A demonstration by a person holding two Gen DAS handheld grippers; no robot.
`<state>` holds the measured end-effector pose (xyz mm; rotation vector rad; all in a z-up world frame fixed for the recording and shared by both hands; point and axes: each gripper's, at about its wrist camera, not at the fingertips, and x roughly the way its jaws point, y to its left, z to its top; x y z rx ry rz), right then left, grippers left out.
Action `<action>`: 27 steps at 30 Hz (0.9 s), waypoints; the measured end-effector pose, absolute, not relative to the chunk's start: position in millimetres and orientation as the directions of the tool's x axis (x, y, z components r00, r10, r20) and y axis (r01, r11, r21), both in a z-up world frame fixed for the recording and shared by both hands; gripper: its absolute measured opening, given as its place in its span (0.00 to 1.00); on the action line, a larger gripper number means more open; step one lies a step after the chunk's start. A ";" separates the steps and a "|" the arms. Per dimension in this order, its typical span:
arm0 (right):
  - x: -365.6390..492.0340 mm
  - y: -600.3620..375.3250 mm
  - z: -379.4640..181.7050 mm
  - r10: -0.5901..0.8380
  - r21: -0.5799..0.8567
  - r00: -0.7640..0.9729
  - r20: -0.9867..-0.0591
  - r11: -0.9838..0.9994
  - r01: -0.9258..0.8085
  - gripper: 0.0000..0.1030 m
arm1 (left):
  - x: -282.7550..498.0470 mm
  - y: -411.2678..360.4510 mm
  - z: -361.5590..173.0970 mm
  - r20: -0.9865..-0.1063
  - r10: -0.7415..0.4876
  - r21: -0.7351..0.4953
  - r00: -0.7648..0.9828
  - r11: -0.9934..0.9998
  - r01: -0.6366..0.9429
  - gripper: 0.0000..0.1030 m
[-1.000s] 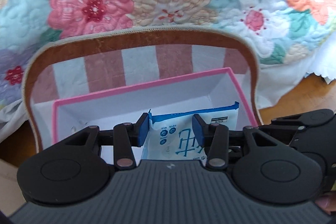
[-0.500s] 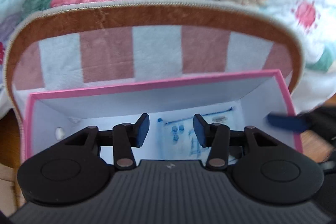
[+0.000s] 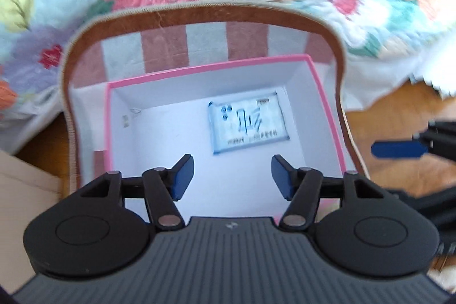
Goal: Organize objects
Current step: 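Withdraw the left tool and move it to the green yarn ball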
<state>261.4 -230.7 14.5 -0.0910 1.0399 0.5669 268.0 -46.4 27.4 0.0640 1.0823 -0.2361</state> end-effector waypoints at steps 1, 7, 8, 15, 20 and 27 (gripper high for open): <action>254.5 -234.5 20.9 0.411 0.202 0.365 -0.835 0.848 -0.491 0.61 | 257.6 -46.8 36.2 -0.881 -0.157 -0.054 0.446 0.970 0.236 0.60; 214.1 -254.9 44.7 0.450 0.260 0.277 -0.849 0.812 -0.522 0.63 | 196.0 -49.1 68.5 -0.901 -0.152 -0.033 0.406 0.958 0.285 0.66; 206.6 -258.5 46.2 0.460 0.275 0.267 -0.847 0.808 -0.521 0.63 | 186.6 -49.6 70.7 -0.903 -0.147 -0.025 0.404 0.956 0.294 0.67; 147.5 -269.9 48.8 0.481 0.300 0.225 -0.847 0.783 -0.546 0.70 | 132.4 -50.5 72.2 -0.916 -0.132 -0.006 0.378 0.949 0.316 0.72; 118.0 -283.6 41.0 0.538 0.360 0.166 -0.826 0.732 -0.578 0.84 | 105.1 -51.6 54.2 -0.942 -0.105 0.003 0.319 0.947 0.321 0.72; 97.2 -301.0 7.8 0.521 0.328 0.206 -0.828 0.749 -0.575 0.84 | 89.3 -59.9 23.7 -0.929 -0.203 -0.118 0.309 0.955 0.274 0.87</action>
